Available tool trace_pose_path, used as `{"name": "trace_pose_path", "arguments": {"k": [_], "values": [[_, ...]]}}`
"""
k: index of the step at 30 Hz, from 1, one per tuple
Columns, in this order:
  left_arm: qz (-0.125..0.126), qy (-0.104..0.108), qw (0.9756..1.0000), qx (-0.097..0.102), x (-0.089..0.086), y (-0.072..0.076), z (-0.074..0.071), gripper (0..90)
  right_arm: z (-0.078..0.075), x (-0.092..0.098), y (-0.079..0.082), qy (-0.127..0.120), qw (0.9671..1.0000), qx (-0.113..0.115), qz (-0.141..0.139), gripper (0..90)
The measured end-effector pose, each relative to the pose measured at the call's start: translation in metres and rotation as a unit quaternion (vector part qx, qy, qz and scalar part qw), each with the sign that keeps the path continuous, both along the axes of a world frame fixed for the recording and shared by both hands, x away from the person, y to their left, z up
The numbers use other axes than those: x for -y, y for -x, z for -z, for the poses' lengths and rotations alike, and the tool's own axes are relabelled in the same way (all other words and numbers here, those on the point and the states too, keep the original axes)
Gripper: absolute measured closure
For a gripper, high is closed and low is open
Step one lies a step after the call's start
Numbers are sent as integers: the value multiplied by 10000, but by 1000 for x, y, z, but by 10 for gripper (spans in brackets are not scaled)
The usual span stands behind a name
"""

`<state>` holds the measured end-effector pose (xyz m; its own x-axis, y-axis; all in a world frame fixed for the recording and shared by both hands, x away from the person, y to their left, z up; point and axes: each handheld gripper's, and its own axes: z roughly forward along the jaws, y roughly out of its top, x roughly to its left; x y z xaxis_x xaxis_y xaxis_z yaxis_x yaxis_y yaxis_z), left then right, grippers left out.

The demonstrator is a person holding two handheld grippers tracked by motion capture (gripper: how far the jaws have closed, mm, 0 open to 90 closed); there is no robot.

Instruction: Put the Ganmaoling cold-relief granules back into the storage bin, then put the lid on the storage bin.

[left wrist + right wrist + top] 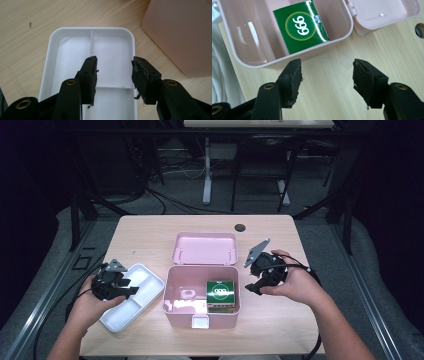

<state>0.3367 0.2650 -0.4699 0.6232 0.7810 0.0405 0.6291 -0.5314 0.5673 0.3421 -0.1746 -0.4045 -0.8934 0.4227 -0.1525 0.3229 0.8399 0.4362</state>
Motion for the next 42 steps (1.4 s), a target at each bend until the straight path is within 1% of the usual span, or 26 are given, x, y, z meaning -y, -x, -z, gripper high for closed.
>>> {"name": "trace_pose_path", "arguments": {"k": [1,5,6,7,8,9,11,12,14,18,19,20,22,24,25,26,28,29,31,32,33,34,35,36,37,42], "values": [[-2,-12,10000,14,1,0,0,551,1,3,0,-30,10000,0,64,407],[23,-19,10000,-82,2,-4,0,551,10,11,0,-193,9994,-96,256,417],[13,-43,9999,-100,2,-4,0,551,12,13,0,-258,9991,-79,336,416],[0,-47,9999,-122,2,-5,0,551,13,15,0,-218,9989,-98,391,412],[-13,-64,9999,-135,3,-5,1,550,14,16,2,-233,9986,-29,465,412],[-16,-78,9998,-156,3,-6,1,550,15,17,4,-292,9984,-86,485,412],[27,-75,9998,-190,3,-6,1,549,18,19,7,-382,9980,-88,488,412],[32,-45,9997,-217,3,-7,2,550,20,20,9,-382,9980,-23,500,412],[36,-48,9996,-259,2,-7,2,552,24,22,11,-463,9974,-56,544,412],[-11,-21,9995,-303,1,-8,2,557,29,24,14,-533,9967,37,616,416],[-35,-22,9995,-319,0,-8,2,561,31,26,17,-565,9964,63,632,431],[-28,-49,9994,-328,-1,-8,1,568,32,26,18,-527,9967,97,616,435],[-54,-108,9995,-294,0,-8,0,581,36,27,19,-592,9960,121,660,441],[-50,-155,9994,-321,1,-7,-1,587,36,29,18,-627,9956,84,690,443],[-74,-192,9993,-309,2,-7,-2,591,37,29,18,-686,9949,120,732,444],[-75,-212,9992,-336,2,-6,-2,594,37,30,18,-651,9945,139,804,446],[-61,-255,9990,-367,1,-6,-3,602,37,32,20,-704,9938,185,836,454],[-56,-286,9988,-401,1,-7,-2,614,37,33,22,-779,9935,166,813,457],[-21,-369,9982,-462,0,-8,-1,623,38,36,24,-820,9929,150,850,461],[-7,-431,9979,-481,0,-9,1,625,38,38,25,-832,9921,163,920,461],[-24,-460,9977,-490,0,-10,2,630,38,39,27,-822,9912,233,1013,461],[-24,-460,9977,-490,0,-10,2,634,38,40,27,-894,9906,210,1010,454],[-50,-536,9970,-561,-2,-13,6,642,37,42,28,-848,9906,193,1052,448],[-50,-536,9970,-561,-2,-13,6,650,37,42,28,-848,9906,193,1052,448],[-40,-585,9964,-619,-3,-15,9,650,38,42,29,-978,9890,252,1080,448],[-84,-828,9925,-895,-7,-23,21,693,38,46,28,-1080,9861,328,1217,468]]}}
